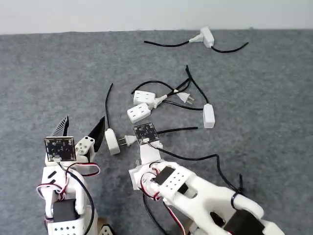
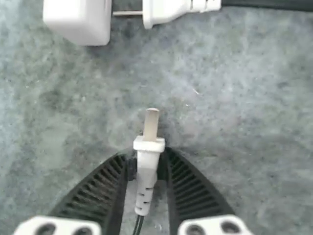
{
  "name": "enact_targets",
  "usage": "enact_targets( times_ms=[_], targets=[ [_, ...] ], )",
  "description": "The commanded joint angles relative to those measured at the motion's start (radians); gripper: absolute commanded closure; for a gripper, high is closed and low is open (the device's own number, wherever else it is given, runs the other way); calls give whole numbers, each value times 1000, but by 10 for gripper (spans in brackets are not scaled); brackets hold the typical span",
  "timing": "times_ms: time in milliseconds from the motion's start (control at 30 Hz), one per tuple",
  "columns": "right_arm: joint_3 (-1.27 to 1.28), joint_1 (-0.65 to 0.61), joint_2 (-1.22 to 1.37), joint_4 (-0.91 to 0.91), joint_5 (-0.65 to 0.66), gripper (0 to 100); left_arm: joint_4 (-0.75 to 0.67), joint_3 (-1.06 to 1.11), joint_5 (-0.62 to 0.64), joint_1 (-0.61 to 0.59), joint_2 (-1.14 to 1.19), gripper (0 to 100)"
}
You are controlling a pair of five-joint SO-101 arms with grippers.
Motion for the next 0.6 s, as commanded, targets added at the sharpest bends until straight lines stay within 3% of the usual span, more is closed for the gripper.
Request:
enact_targets(
  times_ms=[0, 233, 433, 567],
  targets=[
    [-40, 51, -1, -8, 49, 991, -34, 2, -8, 28, -17, 652],
    [-48, 124, -91, 90, 361, 991, -34, 7, -9, 28, -17, 652],
    [-41, 266, -343, 240, 437, 991, -34, 7, -9, 28, -17, 652],
    [-41, 354, -529, 372, 629, 991, -34, 7, -9, 28, -17, 652]
  ],
)
